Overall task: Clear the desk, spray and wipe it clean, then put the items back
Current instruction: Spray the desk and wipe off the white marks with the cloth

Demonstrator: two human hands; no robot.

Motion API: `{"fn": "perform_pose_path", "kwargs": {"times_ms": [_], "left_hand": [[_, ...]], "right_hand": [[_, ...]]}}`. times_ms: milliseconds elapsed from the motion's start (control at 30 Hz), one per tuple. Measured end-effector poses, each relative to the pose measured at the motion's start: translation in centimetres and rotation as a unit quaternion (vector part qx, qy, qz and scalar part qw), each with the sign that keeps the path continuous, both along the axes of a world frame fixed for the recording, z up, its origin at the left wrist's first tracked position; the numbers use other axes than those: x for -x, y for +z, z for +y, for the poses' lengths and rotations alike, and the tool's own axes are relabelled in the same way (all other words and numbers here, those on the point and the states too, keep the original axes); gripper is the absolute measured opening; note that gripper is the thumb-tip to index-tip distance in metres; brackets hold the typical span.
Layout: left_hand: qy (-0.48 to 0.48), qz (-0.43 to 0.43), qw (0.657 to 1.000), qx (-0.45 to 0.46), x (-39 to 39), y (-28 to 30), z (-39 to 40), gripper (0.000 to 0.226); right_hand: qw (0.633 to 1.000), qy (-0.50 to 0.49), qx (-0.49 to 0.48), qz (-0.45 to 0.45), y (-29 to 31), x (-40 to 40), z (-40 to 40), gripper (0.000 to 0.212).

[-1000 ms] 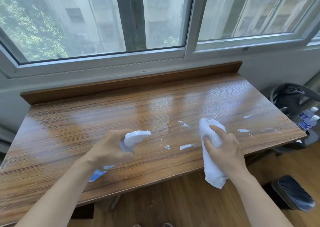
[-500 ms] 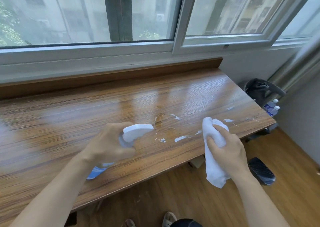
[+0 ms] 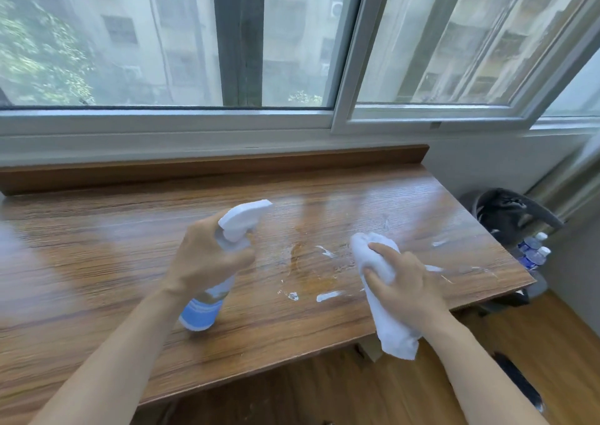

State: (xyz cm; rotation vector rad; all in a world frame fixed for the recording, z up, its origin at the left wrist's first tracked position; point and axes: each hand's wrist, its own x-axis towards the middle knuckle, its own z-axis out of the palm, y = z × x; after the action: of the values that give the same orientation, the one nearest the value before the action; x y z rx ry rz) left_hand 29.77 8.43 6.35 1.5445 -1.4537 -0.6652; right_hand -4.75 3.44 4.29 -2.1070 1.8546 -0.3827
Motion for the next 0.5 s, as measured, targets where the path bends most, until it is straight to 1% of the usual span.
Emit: {"fn": "perform_pose_path", "kwargs": {"times_ms": [100, 167, 267, 367, 500], "left_hand": [[0.084, 0.053, 0.994, 0.043, 1.3, -0.6, -0.6, 0.034], [0.144, 0.078, 0.984, 0.063, 2.0, -1.0, -1.0, 0.034], [0.227, 0.087, 0.966, 0.083, 2.8, -1.2, -1.5, 0.023], [0.25, 0.083, 0.958, 0.114, 3.1, -1.5, -2.1, 0.024], [0.248, 0.077, 0.958, 0.122, 2.5, -2.2, -2.9, 0.028]], "right_hand": [[0.999, 0.031, -0.015, 0.036, -2.2, -2.4, -0.5, 0.049], [0.998, 0.033, 0.0, 0.062, -4.8, -3.7, -0.3, 0.049], [0.989, 0.03, 0.037, 0.137, -8.2, -5.1, -0.3, 0.048], [0.985, 0.007, 0.057, 0.165, -9.1, -6.1, -2.0, 0.047], [0.986, -0.031, 0.041, 0.161, -8.3, -7.8, -8.3, 0.042]]}}
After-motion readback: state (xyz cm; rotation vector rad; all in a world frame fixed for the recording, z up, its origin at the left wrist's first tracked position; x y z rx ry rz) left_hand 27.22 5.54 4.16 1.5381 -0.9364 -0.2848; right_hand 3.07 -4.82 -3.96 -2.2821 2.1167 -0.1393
